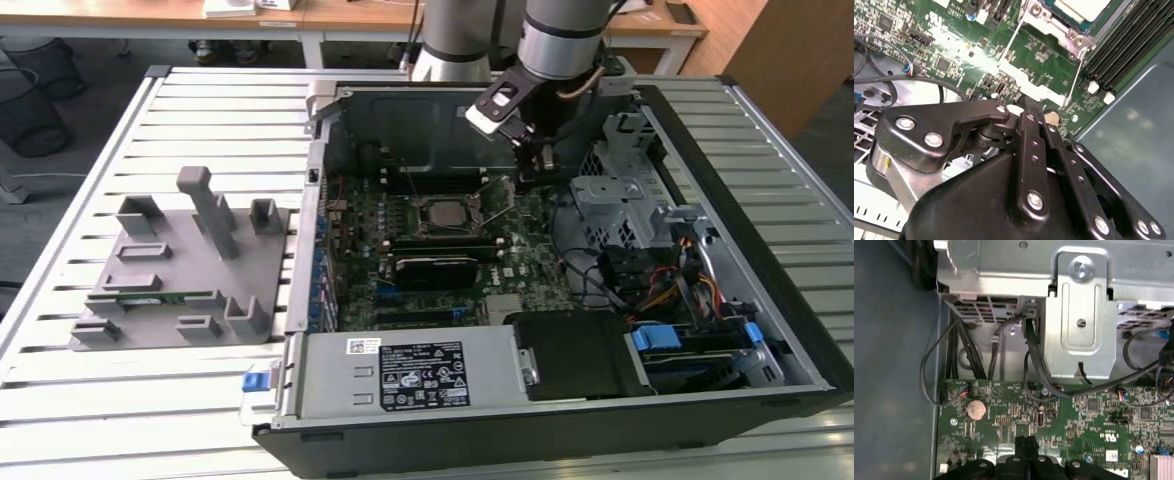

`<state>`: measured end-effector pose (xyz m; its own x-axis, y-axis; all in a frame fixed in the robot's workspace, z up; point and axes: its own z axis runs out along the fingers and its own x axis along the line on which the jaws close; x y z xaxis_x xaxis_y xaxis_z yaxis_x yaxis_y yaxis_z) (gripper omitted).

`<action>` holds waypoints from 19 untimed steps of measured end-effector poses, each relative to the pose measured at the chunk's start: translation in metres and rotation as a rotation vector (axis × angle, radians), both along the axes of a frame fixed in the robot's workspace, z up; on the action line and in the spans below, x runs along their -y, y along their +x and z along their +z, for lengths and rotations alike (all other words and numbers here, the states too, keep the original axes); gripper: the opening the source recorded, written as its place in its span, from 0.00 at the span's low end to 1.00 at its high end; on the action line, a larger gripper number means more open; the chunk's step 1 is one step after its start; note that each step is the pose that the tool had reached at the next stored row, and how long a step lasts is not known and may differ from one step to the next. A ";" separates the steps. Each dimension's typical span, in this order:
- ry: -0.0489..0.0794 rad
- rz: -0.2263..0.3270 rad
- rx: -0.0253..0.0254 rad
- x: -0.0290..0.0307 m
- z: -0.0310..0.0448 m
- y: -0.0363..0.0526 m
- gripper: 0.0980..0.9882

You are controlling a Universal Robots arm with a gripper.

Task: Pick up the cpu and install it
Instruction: 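Close the cpu cover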

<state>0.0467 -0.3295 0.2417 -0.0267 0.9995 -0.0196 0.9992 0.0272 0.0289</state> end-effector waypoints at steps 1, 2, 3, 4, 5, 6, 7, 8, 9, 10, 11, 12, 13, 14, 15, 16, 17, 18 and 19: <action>0.000 0.000 0.0000 0.0000 0.0000 -0.0012 0.01; 0.000 0.000 0.0000 0.0000 -0.0001 -0.0025 0.01; 0.000 0.000 0.0001 0.0000 -0.0001 -0.0038 0.01; 0.000 0.000 0.0000 0.0000 -0.0001 -0.0051 0.01; 0.000 0.000 0.0000 0.0000 -0.0002 -0.0063 0.01; 0.000 0.000 0.0000 0.0000 -0.0002 -0.0072 0.01; 0.000 0.000 0.0000 0.0000 -0.0002 -0.0074 0.01; 0.000 0.000 0.0001 0.0000 -0.0002 -0.0074 0.01; 0.000 0.000 0.0000 0.0000 -0.0002 -0.0079 0.01; 0.000 0.000 0.0000 0.0000 -0.0002 -0.0085 0.01; 0.000 0.000 -0.0001 0.0000 -0.0002 -0.0095 0.01; 0.000 0.000 0.0000 -0.0001 -0.0003 -0.0110 0.01; 0.000 0.000 0.0000 -0.0001 -0.0003 -0.0131 0.01; 0.000 0.000 0.0000 0.0000 -0.0004 -0.0149 0.01; 0.000 0.000 0.0000 0.0000 -0.0005 -0.0168 0.01; 0.000 0.000 0.0001 0.0000 -0.0006 -0.0184 0.01; 0.000 0.000 0.0001 0.0000 -0.0007 -0.0200 0.01; 0.000 0.000 0.0001 0.0000 -0.0008 -0.0216 0.01; 0.000 0.000 0.0000 0.0000 -0.0009 -0.0234 0.01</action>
